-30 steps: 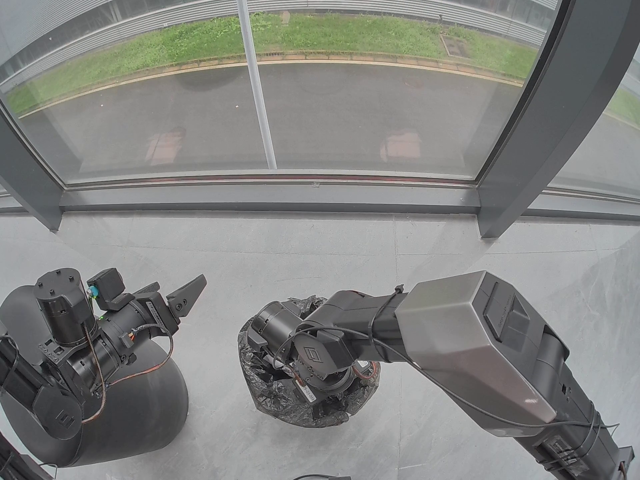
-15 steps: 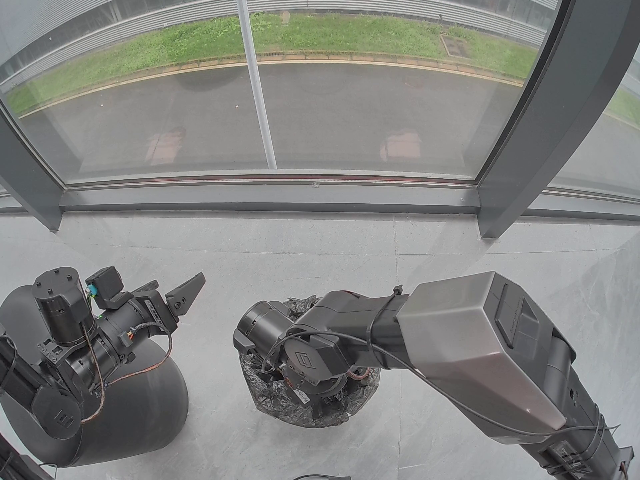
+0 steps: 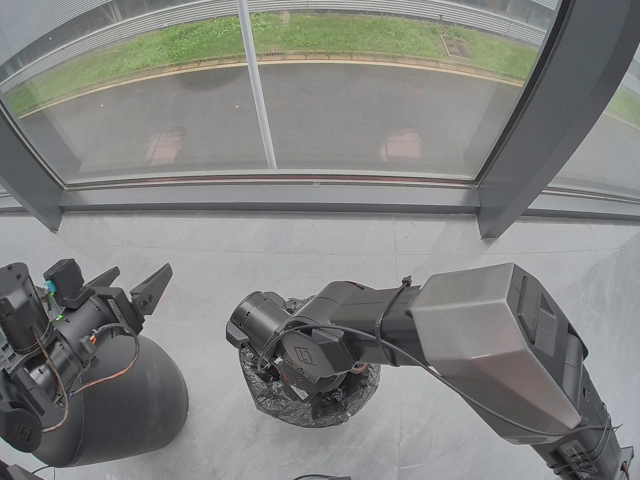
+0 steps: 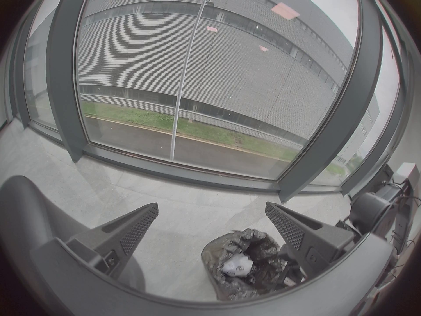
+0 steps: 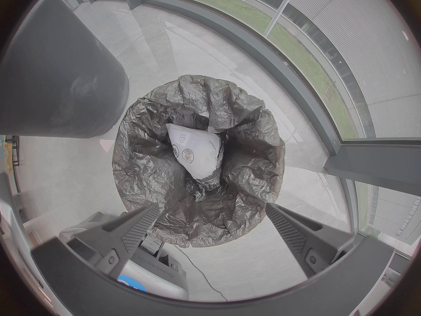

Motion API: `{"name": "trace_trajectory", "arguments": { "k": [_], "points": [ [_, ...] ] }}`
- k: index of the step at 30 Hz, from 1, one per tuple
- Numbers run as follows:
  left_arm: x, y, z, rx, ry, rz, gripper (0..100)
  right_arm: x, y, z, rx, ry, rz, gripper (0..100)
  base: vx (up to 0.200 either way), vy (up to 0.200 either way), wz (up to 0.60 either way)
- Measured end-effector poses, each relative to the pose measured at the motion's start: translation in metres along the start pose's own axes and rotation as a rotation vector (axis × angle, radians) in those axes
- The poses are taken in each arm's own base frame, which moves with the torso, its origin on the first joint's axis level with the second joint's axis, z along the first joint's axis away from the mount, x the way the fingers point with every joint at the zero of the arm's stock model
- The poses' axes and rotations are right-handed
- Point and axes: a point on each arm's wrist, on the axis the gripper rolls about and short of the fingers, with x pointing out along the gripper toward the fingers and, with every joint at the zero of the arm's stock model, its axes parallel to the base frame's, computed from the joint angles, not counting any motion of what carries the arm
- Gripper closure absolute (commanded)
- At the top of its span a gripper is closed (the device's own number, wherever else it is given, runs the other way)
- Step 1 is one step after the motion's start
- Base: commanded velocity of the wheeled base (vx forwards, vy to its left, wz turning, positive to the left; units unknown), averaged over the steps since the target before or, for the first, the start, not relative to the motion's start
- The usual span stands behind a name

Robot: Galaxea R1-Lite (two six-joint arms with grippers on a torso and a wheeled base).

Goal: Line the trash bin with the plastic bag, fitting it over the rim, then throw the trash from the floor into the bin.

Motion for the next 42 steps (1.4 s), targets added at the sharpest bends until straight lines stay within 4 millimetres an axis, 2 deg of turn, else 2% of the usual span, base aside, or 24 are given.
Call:
{"name": "trace_trajectory", "arguments": {
  "k": [9,14,21,25,33,42],
  "points": [
    [-0.059,0.000,0.023,0.007,0.125,0.058,0,-0.014,-0.006,0.003,0.003,-0.027,0.003,0,0.000,0.000,0.00],
    [-0.104,0.004,0.027,0.006,0.188,0.103,0,-0.022,-0.007,0.005,0.004,-0.042,0.007,0,0.000,0.000,0.00],
    [-0.171,0.018,0.002,0.007,0.223,0.254,0,-0.032,-0.004,0.005,-0.006,-0.065,0.017,0,0.000,0.000,0.00],
    [-0.197,0.022,-0.015,-0.015,0.162,0.389,0,-0.037,-0.002,0.005,-0.008,-0.076,0.021,0,0.000,0.000,0.00],
    [-0.219,0.023,-0.047,-0.003,0.027,0.506,0,-0.040,0.002,0.005,-0.014,-0.084,0.026,0,0.000,0.000,0.00],
    [-0.207,0.031,-0.074,0.178,-0.098,0.481,0,-0.038,0.004,0.005,-0.021,-0.083,0.026,0,0.000,0.000,0.00]
  ]
}}
